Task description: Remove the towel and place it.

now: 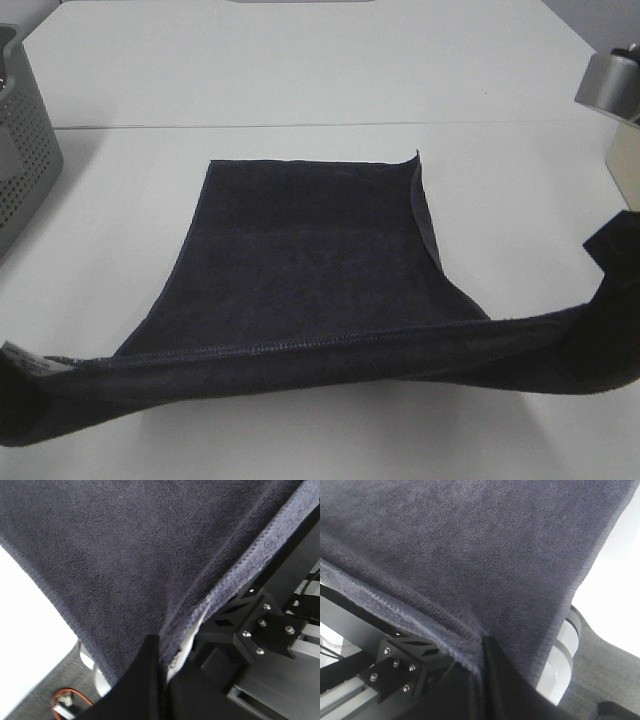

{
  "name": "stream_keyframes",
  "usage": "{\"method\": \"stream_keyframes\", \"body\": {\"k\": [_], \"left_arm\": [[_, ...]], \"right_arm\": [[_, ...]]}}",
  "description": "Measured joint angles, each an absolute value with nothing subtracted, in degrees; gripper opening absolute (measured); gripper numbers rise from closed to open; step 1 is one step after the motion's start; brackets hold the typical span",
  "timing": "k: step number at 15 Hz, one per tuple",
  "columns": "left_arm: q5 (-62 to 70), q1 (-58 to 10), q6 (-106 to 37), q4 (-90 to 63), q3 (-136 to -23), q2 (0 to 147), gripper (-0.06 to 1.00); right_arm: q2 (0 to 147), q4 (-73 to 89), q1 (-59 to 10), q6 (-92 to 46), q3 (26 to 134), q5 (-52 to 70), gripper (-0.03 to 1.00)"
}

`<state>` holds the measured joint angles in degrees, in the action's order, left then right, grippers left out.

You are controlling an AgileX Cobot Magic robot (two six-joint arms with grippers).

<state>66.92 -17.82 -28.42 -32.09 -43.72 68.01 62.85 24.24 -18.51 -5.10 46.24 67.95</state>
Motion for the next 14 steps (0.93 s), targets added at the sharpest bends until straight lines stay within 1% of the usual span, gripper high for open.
{"method": "stream_keyframes", "body": {"k": [5, 9, 14], "left_arm": [[66.86, -17.76, -21.43, -36.33, -37.93, 68.01, 0.00], [66.86, -17.76, -19.77, -38.62, -34.03, 67.95, 0.00], [66.86, -17.70, -19.31, -41.83, -30.65, 67.90, 0.00]], "right_arm": [[62.85, 23.61, -18.51, -1.66, 40.51, 67.84, 0.01], [62.85, 24.69, -18.51, -1.60, 33.75, 67.72, 0.01], [62.40, 24.35, -18.45, -1.60, 30.25, 67.27, 0.01]]}}
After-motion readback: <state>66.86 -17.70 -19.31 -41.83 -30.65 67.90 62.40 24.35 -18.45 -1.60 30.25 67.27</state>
